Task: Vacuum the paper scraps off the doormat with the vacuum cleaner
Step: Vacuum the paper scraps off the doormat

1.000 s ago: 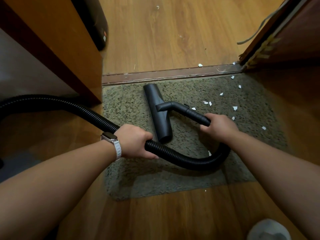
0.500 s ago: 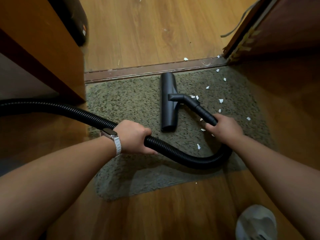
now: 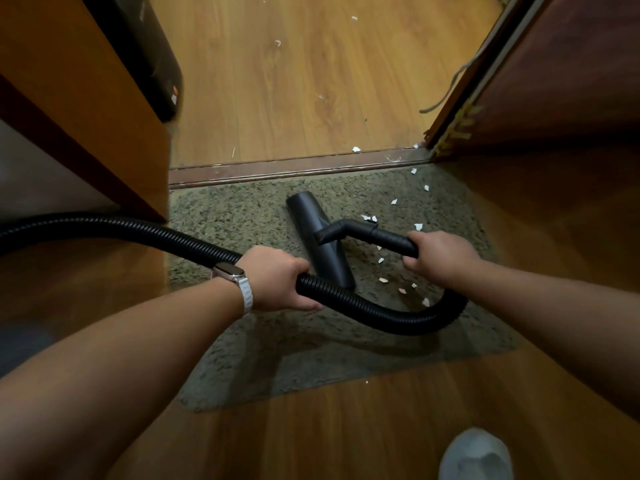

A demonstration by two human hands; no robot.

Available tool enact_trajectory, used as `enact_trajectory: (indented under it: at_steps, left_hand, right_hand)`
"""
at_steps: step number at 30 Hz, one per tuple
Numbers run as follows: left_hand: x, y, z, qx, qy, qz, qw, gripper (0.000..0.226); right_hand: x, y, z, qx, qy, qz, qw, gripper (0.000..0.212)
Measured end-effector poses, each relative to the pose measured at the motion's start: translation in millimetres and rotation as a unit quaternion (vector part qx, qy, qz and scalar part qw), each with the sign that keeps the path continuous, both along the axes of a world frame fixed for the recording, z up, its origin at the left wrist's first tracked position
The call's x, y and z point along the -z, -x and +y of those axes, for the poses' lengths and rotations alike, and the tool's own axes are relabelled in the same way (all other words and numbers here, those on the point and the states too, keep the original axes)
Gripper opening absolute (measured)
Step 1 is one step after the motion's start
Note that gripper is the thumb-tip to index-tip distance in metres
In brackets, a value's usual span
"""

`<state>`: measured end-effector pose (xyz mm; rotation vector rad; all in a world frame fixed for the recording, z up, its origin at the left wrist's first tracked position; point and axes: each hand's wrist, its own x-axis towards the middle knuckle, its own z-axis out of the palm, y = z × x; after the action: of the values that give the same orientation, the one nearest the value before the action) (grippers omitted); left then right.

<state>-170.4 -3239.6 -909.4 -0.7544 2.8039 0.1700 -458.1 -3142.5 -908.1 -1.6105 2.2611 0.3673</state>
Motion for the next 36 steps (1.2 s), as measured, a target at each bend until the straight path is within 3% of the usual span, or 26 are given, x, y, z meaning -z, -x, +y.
enact_trajectory:
  at_steps: [6,13,19,29,36]
  left_hand:
    - [-7.0,18.9,21.3,-0.049,0.000,0.005,0.999,0.071]
    - [-8.9,54.8,37.9,-0.105,-0.009,0.019,0.994,0.062]
    - [3.9,67.5,52.8,-0.161,0.006,0.077,0.984,0.079]
    - [11.9,81.7,55.8,-0.129,0.022,0.090,0.987,0.069]
    - [13.0,96.2,57.0,-0.133,0.013,0.050,0.990,0.072]
  right_hand:
    - [-5.5,28.3,1.4,-0.033,-0.006,0.000,0.999,0.018]
    - [-0.6,74.7,0.1,0.007,-0.006,-0.036,0.999,0.017]
    - [7.6,101.1,3.3,0.049,-0.007,-0.063,0.997,0.014]
    - [28.8,115.4,12.3,0.049,0.012,-0.106,0.993,0.016]
    - [32.3,129.0,25.1,0.087,0.011,-0.106,0.991,0.021]
